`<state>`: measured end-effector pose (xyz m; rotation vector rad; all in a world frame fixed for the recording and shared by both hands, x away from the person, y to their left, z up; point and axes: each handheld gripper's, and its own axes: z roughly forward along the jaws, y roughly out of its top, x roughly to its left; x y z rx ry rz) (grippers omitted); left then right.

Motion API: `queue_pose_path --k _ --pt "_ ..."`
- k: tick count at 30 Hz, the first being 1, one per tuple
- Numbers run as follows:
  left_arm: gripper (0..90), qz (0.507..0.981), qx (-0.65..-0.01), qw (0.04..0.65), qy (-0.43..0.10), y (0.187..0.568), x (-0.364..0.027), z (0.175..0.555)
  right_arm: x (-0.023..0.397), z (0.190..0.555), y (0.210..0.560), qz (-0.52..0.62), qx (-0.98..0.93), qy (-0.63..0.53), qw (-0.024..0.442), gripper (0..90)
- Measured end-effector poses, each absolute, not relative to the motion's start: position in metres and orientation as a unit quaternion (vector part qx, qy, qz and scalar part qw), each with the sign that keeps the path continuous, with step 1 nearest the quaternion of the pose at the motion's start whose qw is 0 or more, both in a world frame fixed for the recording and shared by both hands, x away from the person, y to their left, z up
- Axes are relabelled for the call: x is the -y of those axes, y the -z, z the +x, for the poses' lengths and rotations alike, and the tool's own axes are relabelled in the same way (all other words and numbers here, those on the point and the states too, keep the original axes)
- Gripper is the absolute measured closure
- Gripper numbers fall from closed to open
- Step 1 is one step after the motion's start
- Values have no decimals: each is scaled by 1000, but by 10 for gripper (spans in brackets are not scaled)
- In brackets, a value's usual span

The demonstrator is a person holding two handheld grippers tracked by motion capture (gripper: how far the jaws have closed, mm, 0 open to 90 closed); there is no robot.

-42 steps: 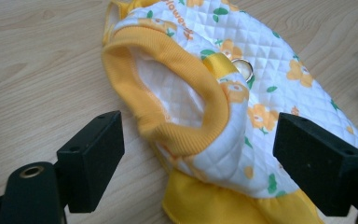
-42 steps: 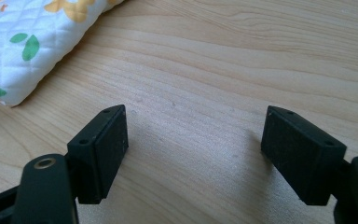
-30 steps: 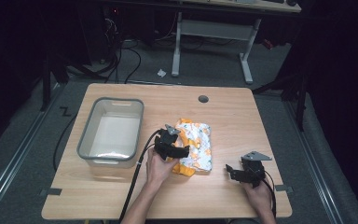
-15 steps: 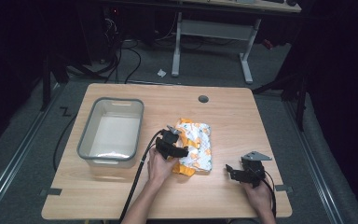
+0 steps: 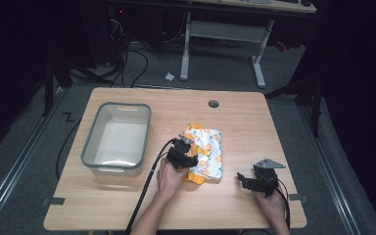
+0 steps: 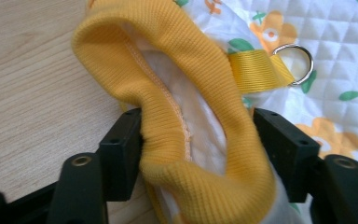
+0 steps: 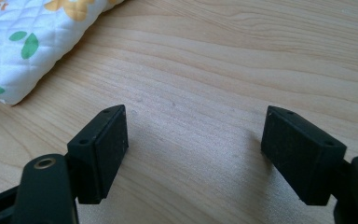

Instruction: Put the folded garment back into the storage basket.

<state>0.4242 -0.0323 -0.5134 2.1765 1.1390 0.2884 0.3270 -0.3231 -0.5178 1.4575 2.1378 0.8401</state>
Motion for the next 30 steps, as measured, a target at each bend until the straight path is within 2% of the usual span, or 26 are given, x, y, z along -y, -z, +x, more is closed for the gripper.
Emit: queue_pose_path --k 2,5,6,7,11,19,30 --pt "483 833 -430 332 -107 513 33 423 323 327 518 523 -769 -302 209 232" --pt "569 833 -427 336 -101 513 34 423 323 327 518 523 -769 -302 209 232" --pt "569 833 -426 340 -97 513 34 423 323 327 518 524 -769 -302 209 232" --pt "617 832 -426 343 -91 513 33 423 323 327 518 524 -768 -302 209 232" --pt "679 831 -427 348 -82 512 33 424 323 327 518 523 -769 -302 209 232" --pt "736 822 -428 371 -60 509 26 426 323 327 518 524 -769 -302 209 232" --pt "748 812 -414 407 -58 492 21 419 323 327 518 524 -769 -302 209 232"
